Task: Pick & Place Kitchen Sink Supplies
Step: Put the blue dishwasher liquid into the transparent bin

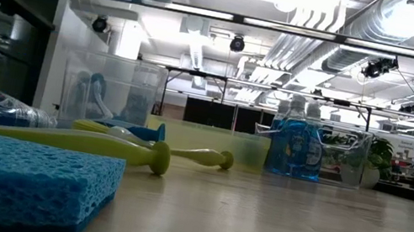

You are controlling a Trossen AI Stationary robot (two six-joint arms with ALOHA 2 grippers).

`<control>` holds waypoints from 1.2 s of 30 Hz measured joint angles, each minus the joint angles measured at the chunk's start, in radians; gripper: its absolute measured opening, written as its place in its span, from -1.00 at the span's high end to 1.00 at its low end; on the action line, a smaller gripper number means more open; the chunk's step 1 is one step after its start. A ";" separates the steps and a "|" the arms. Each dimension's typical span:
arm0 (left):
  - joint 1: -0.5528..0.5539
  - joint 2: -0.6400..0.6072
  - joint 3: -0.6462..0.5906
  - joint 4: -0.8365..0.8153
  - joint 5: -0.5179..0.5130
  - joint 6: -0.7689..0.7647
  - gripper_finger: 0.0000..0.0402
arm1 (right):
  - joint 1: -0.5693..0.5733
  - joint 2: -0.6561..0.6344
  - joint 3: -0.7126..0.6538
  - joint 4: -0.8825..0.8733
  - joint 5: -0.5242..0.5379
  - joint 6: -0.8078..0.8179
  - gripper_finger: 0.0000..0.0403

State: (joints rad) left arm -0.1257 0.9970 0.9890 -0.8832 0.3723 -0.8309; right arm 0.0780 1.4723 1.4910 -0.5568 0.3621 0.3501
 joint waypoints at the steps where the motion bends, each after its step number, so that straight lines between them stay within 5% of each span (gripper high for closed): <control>1: 0.000 0.000 0.000 0.051 -0.019 0.021 -0.41 | 0.000 0.000 0.000 0.000 -0.001 0.009 0.02; 8: 0.001 0.000 0.000 0.344 -0.268 0.205 -0.41 | 0.001 0.000 0.000 0.009 -0.024 0.052 0.02; 17: 0.001 0.000 0.000 0.517 -0.547 0.374 -0.41 | 0.001 0.000 0.000 0.185 -0.079 0.001 0.02; 28: 0.001 0.000 0.000 0.739 -0.578 0.561 -0.41 | 0.001 0.000 0.000 0.426 -0.120 -0.104 0.01; 36: 0.002 0.000 -0.001 0.864 -0.604 0.619 -0.41 | -0.029 0.000 0.000 0.533 -0.231 -0.109 -0.19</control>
State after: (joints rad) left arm -0.1242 0.9970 0.9882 -0.0189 -0.2314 -0.2114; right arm 0.0489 1.4719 1.4910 -0.0238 0.1310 0.2406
